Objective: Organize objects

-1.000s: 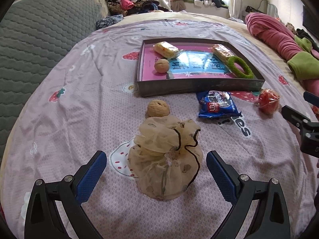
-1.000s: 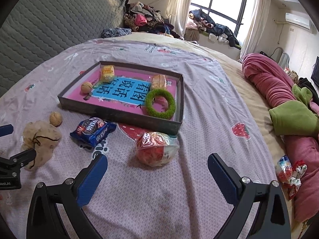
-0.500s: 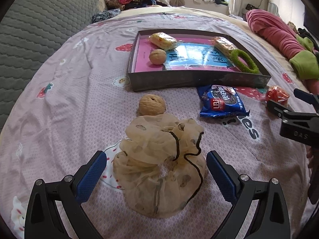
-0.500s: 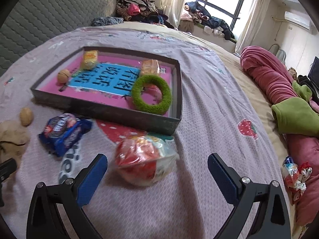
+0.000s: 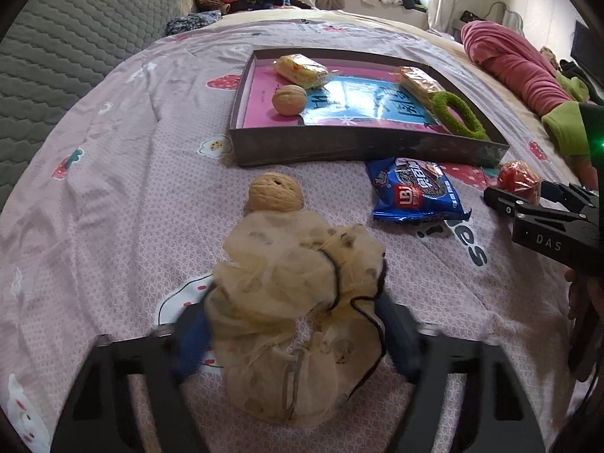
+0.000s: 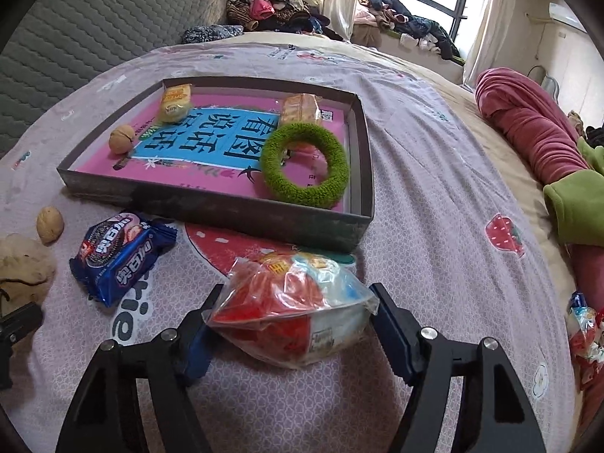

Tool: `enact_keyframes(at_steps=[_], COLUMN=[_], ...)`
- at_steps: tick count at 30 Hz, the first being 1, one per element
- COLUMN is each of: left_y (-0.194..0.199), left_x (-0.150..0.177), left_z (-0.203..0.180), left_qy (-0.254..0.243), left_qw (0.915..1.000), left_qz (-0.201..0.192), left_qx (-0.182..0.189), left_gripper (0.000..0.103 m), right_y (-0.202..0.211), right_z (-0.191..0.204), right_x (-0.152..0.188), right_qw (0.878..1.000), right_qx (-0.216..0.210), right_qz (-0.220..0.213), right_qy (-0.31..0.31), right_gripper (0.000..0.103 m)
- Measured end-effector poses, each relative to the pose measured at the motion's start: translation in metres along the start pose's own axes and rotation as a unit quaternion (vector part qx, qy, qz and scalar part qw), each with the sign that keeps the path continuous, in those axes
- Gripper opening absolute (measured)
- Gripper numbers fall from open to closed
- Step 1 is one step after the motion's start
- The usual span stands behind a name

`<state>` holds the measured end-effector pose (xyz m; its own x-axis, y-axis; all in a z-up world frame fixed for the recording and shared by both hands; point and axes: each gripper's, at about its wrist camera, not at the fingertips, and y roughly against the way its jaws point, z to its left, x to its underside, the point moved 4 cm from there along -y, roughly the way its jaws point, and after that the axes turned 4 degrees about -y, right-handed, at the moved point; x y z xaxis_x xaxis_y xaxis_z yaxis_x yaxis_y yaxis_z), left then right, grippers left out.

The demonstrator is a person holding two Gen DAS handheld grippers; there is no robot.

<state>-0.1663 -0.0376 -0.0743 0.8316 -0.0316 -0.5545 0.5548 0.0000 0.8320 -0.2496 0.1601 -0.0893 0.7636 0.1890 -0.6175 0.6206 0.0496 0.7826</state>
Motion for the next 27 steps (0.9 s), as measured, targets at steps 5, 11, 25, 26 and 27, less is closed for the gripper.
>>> enact_keyframes(at_steps=[5,11,25,26,27], left_y=[0.004,0.012,0.047,0.050,0.053], left_x=[0.002,0.002,-0.004,-0.005,-0.005], left_z=[-0.006,-0.011,-0.016,-0.015,-0.014], left_qy=[-0.004,-0.011,-0.016,-0.014,-0.013], left_qw=[0.9999,0.9997,0.9985,0.9984,0.9983], left_qz=[-0.003,-0.011,-0.046,-0.049,-0.050], left_qx=[0.015,0.016,0.024,0.025,0.027], left_gripper=[0.041,0.025,0.019,0.019,0.019], right_y=[0.015,0.039,0.089,0.094,0.098], right_z=[-0.001,0.002,0.027,0.028,0.028], right_x=[-0.001,0.003,0.022,0.024,0.025], right_qw=[1.000,0.999,0.997,0.997,0.997], right_qx=[-0.010,-0.033,-0.063,-0.063,-0.063], right_qz=[-0.014,-0.023,-0.043,-0.048,-0.050], right_qy=[-0.009,-0.015,-0.008,-0.008,-0.009], right_gripper=[0.073,0.073,0.073,0.073,0.073])
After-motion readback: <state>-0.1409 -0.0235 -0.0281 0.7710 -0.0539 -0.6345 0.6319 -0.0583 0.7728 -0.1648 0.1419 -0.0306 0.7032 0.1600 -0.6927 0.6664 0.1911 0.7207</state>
